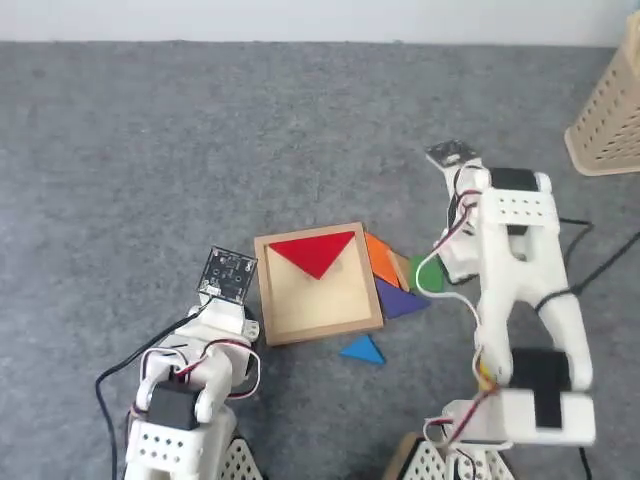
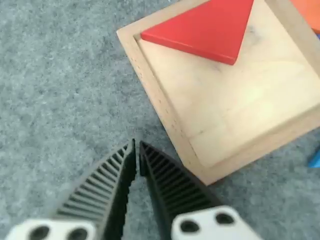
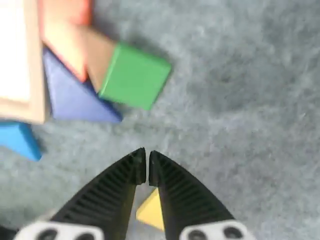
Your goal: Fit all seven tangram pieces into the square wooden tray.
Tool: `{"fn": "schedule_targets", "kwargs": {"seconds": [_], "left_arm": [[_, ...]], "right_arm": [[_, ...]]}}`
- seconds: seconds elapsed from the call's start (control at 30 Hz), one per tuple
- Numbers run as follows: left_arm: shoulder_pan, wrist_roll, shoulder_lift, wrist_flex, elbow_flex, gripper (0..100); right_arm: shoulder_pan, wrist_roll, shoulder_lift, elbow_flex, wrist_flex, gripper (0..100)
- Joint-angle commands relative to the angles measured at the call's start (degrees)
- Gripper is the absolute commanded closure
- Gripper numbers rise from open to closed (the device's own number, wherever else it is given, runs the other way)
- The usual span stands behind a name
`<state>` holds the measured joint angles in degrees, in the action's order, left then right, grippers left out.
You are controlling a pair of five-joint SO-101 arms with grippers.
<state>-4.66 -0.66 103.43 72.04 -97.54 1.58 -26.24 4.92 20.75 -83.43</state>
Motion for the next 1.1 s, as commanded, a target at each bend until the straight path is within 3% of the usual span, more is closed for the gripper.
{"fn": "schedule_targets", "kwargs": {"seconds": [0.0, 0.1, 0.23, 0.5, 0.67, 0.87, 1.03, 1.07], "left_arm": [[0.18, 0.35, 1.14, 0.35, 1.01, 99], [0.18, 0.35, 1.14, 0.35, 1.01, 99], [0.18, 0.35, 1.14, 0.35, 1.01, 99], [0.18, 0.35, 1.14, 0.35, 1.01, 99], [0.18, 0.35, 1.14, 0.35, 1.01, 99], [0.18, 0.35, 1.14, 0.35, 1.01, 99], [0.18, 0.35, 1.14, 0.35, 1.01, 99], [0.18, 0.35, 1.14, 0.35, 1.01, 99]], "right_arm": [[0.75, -4.48, 17.10, 9.32, -1.98, 99.0], [0.40, -8.70, 27.56, 17.85, -6.90, 97.2], [-0.57, -9.14, 29.23, 25.05, -8.31, 85.7], [-15.34, -12.31, 20.88, 27.52, -2.59, 82.5], [-20.88, -15.03, 11.65, 27.87, 3.21, 82.7], [-20.88, -14.86, -2.86, 26.55, 11.47, 83.5], [-20.88, -11.96, -12.79, 19.43, 13.05, 99.8], [-20.79, -10.37, -14.20, 17.58, 12.97, 98.7]]}}
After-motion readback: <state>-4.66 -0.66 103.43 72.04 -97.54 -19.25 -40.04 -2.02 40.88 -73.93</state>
